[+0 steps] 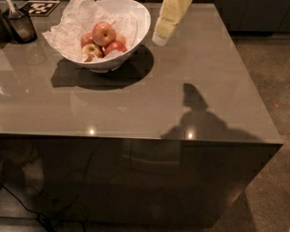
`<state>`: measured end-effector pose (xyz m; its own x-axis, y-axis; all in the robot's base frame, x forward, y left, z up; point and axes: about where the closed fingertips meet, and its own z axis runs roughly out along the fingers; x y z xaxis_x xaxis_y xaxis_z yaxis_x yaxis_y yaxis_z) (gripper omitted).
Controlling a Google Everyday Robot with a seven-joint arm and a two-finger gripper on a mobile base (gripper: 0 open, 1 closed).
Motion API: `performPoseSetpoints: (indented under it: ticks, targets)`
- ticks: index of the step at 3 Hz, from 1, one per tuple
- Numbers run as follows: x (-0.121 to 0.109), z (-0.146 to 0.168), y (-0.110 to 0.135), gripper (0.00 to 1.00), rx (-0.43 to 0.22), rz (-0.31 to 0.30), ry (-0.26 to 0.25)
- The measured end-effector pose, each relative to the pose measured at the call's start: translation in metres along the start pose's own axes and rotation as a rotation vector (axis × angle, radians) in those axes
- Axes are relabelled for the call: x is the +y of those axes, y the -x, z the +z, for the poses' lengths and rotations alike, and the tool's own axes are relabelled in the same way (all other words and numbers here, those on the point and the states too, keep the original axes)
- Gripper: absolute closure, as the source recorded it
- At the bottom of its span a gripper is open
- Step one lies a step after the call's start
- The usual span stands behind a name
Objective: Pick apple from white bowl
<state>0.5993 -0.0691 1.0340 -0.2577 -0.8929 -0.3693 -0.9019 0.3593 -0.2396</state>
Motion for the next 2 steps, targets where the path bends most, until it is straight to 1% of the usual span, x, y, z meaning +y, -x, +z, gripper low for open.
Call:
performPoseSetpoints:
  ticks: [1, 2]
  targets:
    - [-0.008, 0.018, 0.019, 0.0, -0.034, 0.018, -0.009]
    - [-0.021, 0.04, 0.048, 0.0, -0.077, 0.073, 0.019]
